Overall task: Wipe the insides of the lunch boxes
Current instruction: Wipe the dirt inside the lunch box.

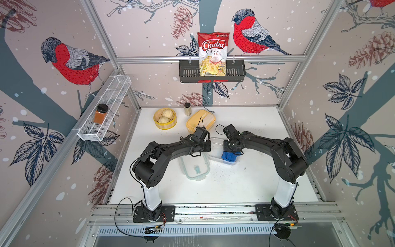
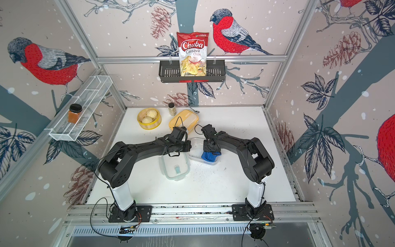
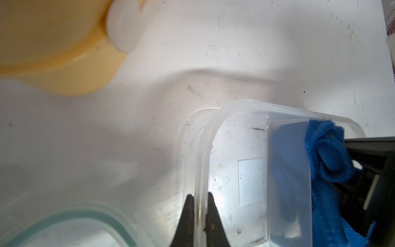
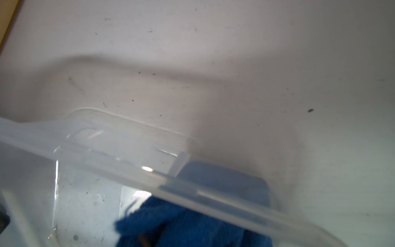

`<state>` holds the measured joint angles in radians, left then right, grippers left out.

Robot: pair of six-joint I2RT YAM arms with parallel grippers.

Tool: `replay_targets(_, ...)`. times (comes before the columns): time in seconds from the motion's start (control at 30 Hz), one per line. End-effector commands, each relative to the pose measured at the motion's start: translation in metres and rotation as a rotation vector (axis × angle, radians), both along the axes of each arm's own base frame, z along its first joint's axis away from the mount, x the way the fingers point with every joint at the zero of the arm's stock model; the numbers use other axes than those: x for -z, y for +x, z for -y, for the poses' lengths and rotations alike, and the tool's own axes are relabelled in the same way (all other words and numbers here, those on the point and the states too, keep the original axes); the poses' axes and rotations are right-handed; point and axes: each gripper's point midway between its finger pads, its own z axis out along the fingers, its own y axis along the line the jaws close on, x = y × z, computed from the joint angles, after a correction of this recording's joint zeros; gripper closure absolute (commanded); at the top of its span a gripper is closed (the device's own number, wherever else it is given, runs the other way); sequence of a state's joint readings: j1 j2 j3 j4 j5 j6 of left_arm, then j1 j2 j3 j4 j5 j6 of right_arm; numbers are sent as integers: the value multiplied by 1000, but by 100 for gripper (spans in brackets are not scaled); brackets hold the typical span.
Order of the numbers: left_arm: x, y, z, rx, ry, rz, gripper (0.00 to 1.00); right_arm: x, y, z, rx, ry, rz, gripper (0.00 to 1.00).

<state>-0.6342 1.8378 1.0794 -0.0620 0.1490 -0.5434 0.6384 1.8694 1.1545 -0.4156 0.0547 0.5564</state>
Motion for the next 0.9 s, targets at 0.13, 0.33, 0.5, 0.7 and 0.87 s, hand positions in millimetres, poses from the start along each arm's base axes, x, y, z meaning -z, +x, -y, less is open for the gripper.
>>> replay_targets(0.13, -7, 10, 13, -13, -65, 30, 100, 25, -83, -46, -172, 158, -318, 100)
replay_targets(0.33, 4, 16, 14, -11, -32, 20, 100, 31, -109, -35, -260, 63, -380, 100)
replay_targets(0.5, 3, 25, 7, -33, -38, 29, 100, 29, -135, -39, -373, 42, -429, 100)
replay_targets(0.7, 3, 34, -2, -51, -25, 35, 100, 30, -164, -50, -505, 38, -503, 100)
replay_targets(0.87, 10, 36, -12, -70, -19, 26, 100, 38, -176, -29, -538, -48, -553, 100)
